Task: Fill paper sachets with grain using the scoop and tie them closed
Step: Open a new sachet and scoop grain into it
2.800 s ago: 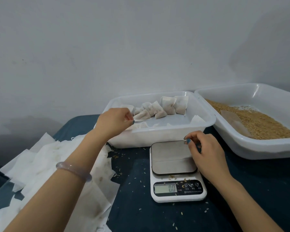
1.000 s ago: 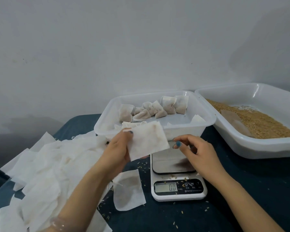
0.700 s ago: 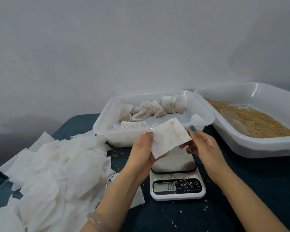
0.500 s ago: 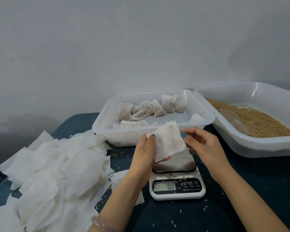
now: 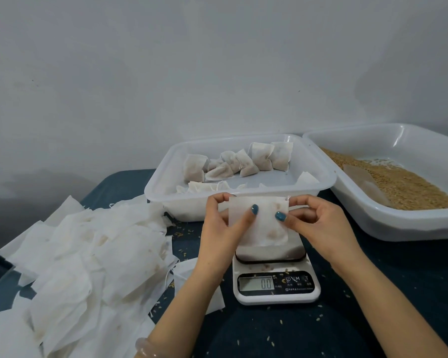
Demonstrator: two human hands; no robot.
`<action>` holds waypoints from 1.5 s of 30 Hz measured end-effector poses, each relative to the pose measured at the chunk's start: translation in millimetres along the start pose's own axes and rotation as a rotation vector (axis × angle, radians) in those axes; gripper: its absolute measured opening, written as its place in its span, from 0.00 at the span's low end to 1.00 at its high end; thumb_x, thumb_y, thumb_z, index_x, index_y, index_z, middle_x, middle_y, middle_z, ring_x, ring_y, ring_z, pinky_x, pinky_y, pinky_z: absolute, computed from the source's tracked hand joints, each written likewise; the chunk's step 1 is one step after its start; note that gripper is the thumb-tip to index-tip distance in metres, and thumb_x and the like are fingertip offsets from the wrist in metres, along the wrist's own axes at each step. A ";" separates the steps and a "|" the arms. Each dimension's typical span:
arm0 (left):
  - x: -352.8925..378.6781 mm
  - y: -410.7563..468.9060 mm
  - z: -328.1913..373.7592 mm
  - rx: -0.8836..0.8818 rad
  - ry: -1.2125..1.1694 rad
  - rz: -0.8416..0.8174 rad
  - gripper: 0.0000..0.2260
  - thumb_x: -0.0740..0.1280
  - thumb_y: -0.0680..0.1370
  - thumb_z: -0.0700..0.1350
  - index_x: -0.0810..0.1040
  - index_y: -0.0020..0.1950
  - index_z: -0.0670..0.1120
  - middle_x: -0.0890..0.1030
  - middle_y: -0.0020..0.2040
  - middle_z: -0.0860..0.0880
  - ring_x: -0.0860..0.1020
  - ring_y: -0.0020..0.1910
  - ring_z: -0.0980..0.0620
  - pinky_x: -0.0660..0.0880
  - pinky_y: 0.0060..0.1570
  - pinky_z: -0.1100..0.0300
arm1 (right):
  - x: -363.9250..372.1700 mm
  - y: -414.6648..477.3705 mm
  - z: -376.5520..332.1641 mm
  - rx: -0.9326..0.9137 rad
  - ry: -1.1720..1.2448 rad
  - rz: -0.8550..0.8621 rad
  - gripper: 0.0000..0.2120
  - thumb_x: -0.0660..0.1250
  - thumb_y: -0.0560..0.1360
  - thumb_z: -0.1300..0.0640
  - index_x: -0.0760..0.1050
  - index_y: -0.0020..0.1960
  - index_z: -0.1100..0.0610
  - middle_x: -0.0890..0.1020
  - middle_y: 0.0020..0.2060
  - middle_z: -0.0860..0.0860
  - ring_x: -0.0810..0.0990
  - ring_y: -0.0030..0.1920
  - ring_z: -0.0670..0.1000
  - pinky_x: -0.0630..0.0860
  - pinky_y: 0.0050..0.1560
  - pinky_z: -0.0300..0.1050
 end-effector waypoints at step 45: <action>0.4 -6.6 11.3 0.097 0.072 0.053 0.08 0.74 0.65 0.60 0.84 0.39 0.59 0.71 0.67 0.59 0.66 0.70 0.65 0.62 0.72 0.56 | 9.3 -12.0 -2.3 -0.412 -0.337 0.005 0.13 0.68 0.74 0.59 0.80 0.45 0.40 0.80 0.43 0.41 0.81 0.44 0.46 0.76 0.40 0.36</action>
Point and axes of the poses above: each hand's wrist, its own y-axis towards the middle knuckle, its own x-axis out of the palm, z = x × y, the point moved 1 cm from there along y, towards the middle knuckle
